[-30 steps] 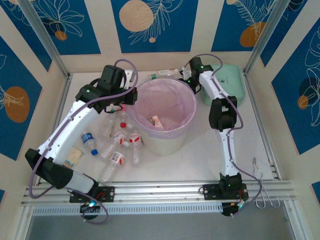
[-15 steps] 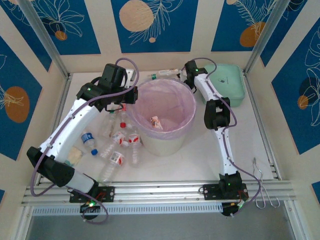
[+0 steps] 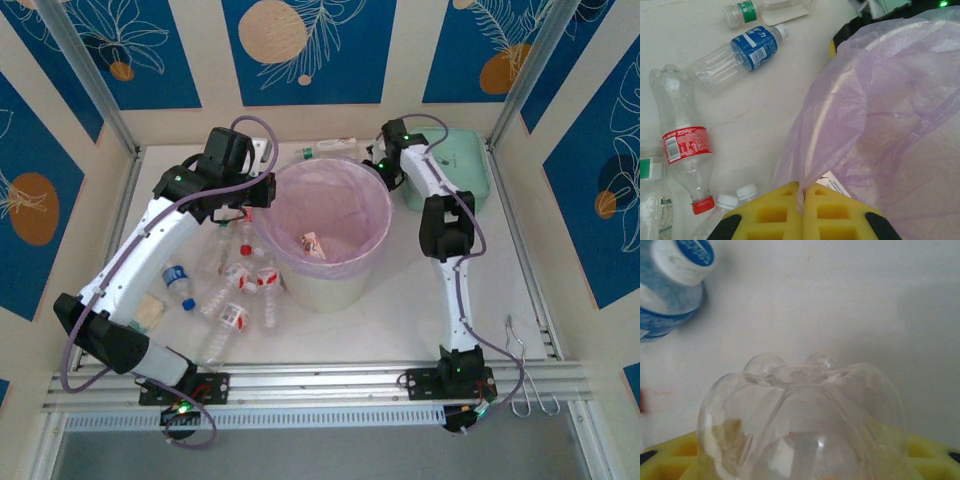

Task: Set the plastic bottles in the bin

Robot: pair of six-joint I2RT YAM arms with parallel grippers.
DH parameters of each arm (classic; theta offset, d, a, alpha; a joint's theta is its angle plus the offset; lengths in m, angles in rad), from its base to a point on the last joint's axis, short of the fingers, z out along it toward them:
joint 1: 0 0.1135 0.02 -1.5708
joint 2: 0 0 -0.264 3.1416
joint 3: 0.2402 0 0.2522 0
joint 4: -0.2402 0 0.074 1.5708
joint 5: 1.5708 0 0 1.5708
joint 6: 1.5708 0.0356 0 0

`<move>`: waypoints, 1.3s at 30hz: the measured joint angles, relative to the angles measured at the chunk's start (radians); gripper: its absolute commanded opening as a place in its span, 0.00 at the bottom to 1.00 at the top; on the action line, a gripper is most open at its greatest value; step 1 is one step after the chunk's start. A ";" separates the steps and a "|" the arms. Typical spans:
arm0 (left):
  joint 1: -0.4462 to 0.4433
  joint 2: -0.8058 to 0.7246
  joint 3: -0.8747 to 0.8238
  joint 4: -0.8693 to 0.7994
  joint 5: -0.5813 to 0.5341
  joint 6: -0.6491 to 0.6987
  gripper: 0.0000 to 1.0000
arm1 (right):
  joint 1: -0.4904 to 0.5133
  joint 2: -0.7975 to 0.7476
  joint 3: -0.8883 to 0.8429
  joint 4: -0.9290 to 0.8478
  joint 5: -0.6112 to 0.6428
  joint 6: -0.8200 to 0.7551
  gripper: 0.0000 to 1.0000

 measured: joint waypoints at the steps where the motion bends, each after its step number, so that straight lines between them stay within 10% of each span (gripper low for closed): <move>1: 0.000 0.000 0.000 0.000 0.000 0.000 0.00 | -0.008 -0.038 -0.032 0.010 -0.006 0.002 0.45; 10: 0.003 -0.011 -0.017 0.023 0.015 0.001 0.00 | -0.099 -0.266 -0.067 0.029 -0.104 0.024 0.00; 28: 0.003 -0.042 -0.072 0.087 0.048 0.004 0.00 | -0.130 -0.711 -0.175 -0.016 0.038 0.156 0.00; 39: 0.002 -0.042 -0.081 0.108 0.056 -0.005 0.00 | 0.202 -0.925 -0.164 -0.063 0.198 0.145 0.00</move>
